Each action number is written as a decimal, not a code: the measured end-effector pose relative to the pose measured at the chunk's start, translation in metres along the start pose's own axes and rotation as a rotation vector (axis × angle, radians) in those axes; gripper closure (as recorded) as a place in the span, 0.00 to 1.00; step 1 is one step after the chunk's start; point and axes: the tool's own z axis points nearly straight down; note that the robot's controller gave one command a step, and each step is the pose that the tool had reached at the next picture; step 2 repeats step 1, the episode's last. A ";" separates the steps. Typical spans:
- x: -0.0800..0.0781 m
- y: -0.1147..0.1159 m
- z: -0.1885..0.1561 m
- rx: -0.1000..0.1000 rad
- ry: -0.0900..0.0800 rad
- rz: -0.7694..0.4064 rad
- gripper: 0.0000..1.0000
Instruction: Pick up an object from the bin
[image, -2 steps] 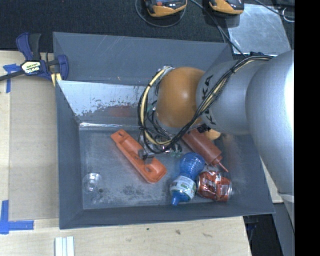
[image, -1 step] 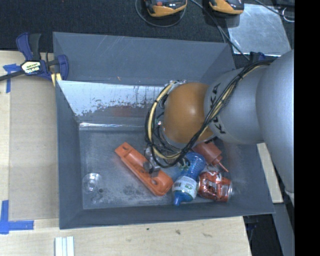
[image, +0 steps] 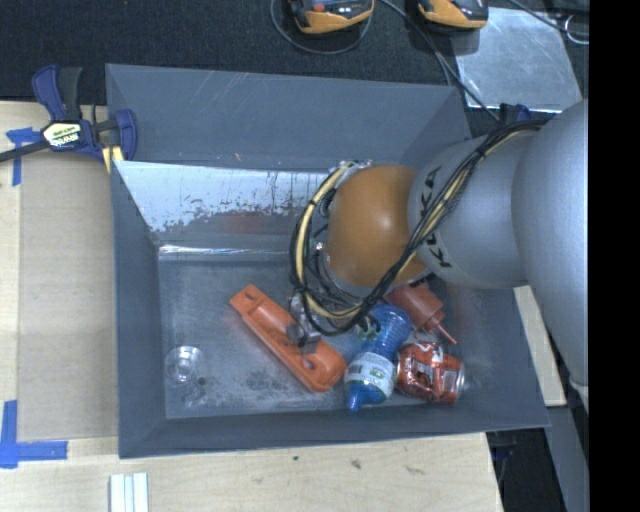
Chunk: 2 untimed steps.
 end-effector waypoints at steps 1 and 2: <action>-0.006 -0.039 0.000 0.000 -0.009 -0.102 1.00; -0.006 -0.039 0.000 0.000 -0.009 -0.102 1.00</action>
Offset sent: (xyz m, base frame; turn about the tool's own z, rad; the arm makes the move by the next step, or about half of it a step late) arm 0.0324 -0.0104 0.0547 -0.0259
